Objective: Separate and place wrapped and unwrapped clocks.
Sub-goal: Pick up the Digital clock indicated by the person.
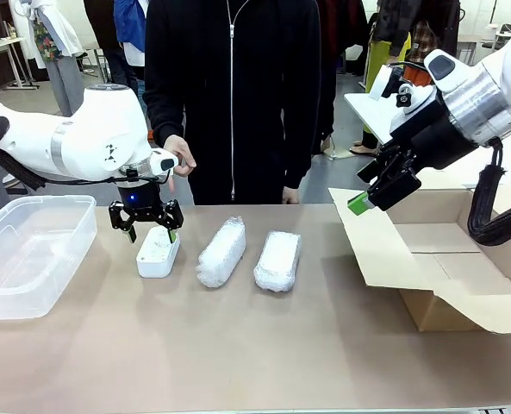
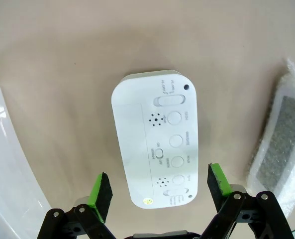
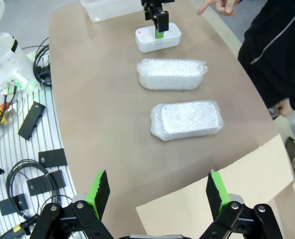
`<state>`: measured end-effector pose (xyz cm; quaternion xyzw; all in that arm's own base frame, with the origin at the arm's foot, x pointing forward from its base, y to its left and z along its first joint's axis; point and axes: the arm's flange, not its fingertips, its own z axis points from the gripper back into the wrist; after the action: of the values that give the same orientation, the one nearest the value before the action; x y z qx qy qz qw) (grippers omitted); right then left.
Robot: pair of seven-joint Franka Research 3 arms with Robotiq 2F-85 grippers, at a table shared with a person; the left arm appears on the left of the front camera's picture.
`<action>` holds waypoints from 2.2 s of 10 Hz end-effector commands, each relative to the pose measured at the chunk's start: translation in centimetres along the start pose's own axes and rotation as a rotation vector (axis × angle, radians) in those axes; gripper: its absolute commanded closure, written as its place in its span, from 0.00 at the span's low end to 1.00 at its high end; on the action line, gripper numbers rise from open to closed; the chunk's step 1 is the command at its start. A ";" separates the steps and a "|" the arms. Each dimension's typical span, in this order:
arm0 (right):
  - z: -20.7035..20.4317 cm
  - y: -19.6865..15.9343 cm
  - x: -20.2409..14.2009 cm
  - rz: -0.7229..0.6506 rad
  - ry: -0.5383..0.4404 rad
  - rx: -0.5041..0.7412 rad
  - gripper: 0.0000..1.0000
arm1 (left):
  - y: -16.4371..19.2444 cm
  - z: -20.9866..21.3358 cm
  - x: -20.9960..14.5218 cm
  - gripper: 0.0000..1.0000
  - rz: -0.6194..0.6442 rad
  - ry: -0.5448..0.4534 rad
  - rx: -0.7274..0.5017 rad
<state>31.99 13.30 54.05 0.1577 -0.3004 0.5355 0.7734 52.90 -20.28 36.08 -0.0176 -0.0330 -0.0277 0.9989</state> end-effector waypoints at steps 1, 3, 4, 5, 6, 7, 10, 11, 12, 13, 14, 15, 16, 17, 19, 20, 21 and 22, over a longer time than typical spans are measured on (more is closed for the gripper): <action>-0.2 0.0 0.0 0.000 -0.011 0.020 0.00 | -0.5 -0.3 1.1 0.00 0.007 0.011 -0.019; -0.2 0.0 0.0 0.000 -0.011 0.020 0.00 | -0.7 -0.9 1.4 0.00 -0.011 0.018 -0.015; -0.2 0.0 0.0 0.000 -0.011 0.020 0.00 | -0.7 -1.4 1.6 0.00 -0.016 0.030 -0.015; -0.2 0.0 0.0 0.000 -0.011 0.020 0.00 | -0.7 -1.8 1.8 0.00 -0.017 0.036 -0.013; -0.2 0.0 0.0 0.000 -0.011 0.020 0.00 | -0.6 -2.3 2.1 0.00 -0.014 0.040 -0.018; -0.2 0.0 0.0 0.000 -0.011 0.020 0.00 | -0.4 -2.8 2.3 0.00 -0.011 0.047 -0.021; -0.2 0.0 0.0 0.000 -0.011 0.020 0.00 | -0.2 -3.5 2.7 0.00 -0.013 0.051 -0.017; -0.2 0.0 0.0 0.000 -0.011 0.020 0.00 | -0.1 -3.8 2.8 0.00 -0.009 0.060 -0.018; -0.2 0.0 0.0 0.000 -0.011 0.020 0.00 | -0.1 -3.9 2.9 0.00 0.002 0.055 -0.014; -0.2 0.0 0.0 0.000 -0.011 0.020 0.00 | -0.1 -4.0 3.0 0.00 0.001 0.055 -0.011; -0.2 0.0 0.0 0.000 -0.011 0.020 0.00 | -0.1 -4.1 3.1 0.13 0.004 0.052 -0.011; -0.2 0.0 0.0 0.000 -0.011 0.020 0.00 | -0.1 -4.2 3.2 0.20 0.002 0.067 -0.015; -0.2 0.0 0.0 0.000 -0.011 0.020 0.00 | -0.2 -4.2 3.2 0.32 0.000 0.071 -0.018; -0.2 0.0 0.0 0.000 -0.011 0.020 0.00 | -0.1 -4.2 3.2 0.40 -0.003 0.072 -0.021; -0.2 0.0 0.0 0.000 -0.011 0.020 0.00 | 0.0 -3.9 3.1 0.59 0.005 0.061 -0.026; -0.2 0.0 0.0 0.000 -0.011 0.020 0.00 | 0.0 -2.8 2.5 0.59 0.001 0.056 -0.019; -0.2 0.0 0.0 0.000 -0.011 0.020 0.00 | 0.0 -0.8 1.5 0.59 0.013 0.034 -0.004; -0.2 0.0 0.0 0.000 -0.011 0.020 0.00 | 0.1 2.0 0.3 0.59 0.018 -0.005 0.008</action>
<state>32.01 13.26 54.03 0.1575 -0.3001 0.5351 0.7738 55.18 -20.67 35.27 -0.0184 -0.0226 -0.0255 0.9993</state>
